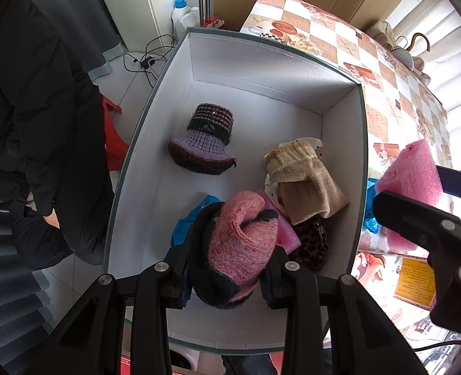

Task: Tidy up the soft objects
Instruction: 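Lower knit hat into box with left tool while right tool releases sponge inside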

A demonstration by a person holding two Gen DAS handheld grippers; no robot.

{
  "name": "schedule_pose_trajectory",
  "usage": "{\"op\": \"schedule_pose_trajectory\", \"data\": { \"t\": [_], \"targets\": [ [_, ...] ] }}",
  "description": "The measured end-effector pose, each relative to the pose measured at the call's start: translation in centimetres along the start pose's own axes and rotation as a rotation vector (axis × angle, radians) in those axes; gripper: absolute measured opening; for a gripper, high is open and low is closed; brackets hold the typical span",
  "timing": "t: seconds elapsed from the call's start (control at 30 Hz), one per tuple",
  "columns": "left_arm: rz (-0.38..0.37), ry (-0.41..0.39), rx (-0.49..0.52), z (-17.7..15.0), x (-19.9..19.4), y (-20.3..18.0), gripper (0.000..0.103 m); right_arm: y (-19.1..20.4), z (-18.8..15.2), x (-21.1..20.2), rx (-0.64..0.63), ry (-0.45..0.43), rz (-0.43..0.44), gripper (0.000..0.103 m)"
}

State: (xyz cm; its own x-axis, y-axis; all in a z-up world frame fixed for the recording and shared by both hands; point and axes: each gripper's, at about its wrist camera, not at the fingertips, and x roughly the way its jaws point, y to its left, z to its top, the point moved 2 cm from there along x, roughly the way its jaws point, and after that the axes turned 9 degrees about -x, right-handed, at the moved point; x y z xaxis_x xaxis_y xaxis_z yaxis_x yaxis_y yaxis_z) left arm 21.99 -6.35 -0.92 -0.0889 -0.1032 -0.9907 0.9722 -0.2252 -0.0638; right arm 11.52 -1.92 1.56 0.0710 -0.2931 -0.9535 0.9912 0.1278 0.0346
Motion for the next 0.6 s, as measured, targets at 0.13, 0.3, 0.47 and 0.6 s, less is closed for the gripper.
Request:
{"op": "schedule_pose_trajectory", "data": {
  "t": [0.13,0.3,0.47,0.6],
  "targets": [
    [0.006,0.02,-0.027,0.4,0.8,0.3,0.037,-0.1,0.8,0.7,-0.001,0.012,-0.002,0.076],
    [0.013,0.038,-0.058,0.7,1.5,0.8,0.037,0.0,1.7,1.4,-0.013,0.023,-0.005,0.076],
    [0.023,0.052,-0.071,0.9,2.1,1.0,0.037,0.1,2.8,1.9,-0.012,0.021,0.01,0.076],
    [0.022,0.072,-0.078,0.8,2.5,1.1,0.037,0.3,3.4,2.2,-0.019,0.016,0.032,0.076]
  ]
}}
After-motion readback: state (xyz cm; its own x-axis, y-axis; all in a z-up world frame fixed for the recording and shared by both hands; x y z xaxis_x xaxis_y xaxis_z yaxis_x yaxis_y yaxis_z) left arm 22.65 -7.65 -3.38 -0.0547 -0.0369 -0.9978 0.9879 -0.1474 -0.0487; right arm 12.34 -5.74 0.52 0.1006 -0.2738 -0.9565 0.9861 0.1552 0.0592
